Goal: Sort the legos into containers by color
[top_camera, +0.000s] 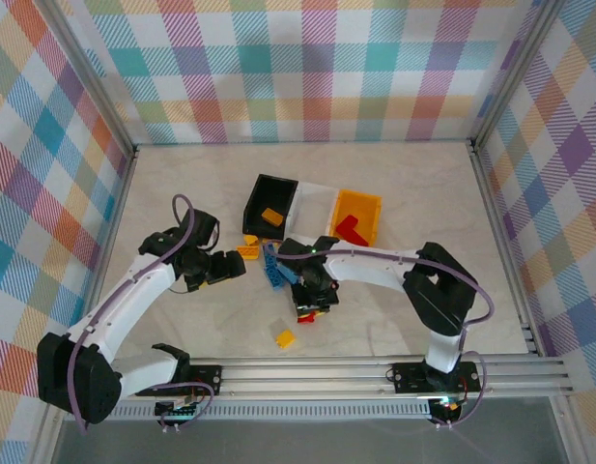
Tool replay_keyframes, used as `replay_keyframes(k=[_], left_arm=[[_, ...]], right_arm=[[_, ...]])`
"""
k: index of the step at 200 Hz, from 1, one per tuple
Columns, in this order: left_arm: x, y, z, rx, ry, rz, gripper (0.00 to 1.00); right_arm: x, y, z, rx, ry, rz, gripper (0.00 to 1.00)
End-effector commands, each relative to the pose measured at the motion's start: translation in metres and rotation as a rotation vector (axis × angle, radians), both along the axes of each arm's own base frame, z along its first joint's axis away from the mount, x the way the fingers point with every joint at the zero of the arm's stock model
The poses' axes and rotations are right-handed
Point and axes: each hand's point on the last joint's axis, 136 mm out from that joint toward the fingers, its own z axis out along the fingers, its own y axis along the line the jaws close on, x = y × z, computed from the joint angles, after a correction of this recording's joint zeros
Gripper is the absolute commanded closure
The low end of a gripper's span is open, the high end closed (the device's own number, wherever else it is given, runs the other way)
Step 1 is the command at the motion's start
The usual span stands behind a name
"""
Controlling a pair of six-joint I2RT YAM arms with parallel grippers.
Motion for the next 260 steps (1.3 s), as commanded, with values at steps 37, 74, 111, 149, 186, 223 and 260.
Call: replay_keyframes(k=[37,74,111,149,186,223,260], left_arm=[[-0.002,-0.008,0.0,-0.05,0.001,-0.024,0.14],[-0.012,-0.019,-0.004,-0.071,0.014,-0.077,0.15],[-0.03,-0.036,-0.01,-0.093,0.027,-0.162,0.15],[-0.046,-0.05,-0.015,-0.096,0.036,-0.24,0.15],[-0.051,-0.056,-0.019,-0.112,0.042,-0.259,0.15],[-0.051,-0.061,-0.023,-0.128,0.054,-0.278,0.15],[-0.049,-0.065,-0.025,-0.132,0.063,-0.3,0.15]], right_arm=[[0.075,-0.046,0.08,0.129,-0.132,-0.17,0.83],[0.151,-0.089,0.103,0.172,-0.211,-0.31,0.81],[0.211,-0.113,0.082,0.127,-0.2,-0.375,0.81],[0.24,-0.109,0.055,0.077,-0.162,-0.364,0.79],[0.243,-0.104,0.036,0.071,-0.112,-0.369,0.72],[0.24,-0.107,0.051,0.084,-0.145,-0.37,0.52],[0.224,-0.111,0.081,0.11,-0.18,-0.357,0.4]])
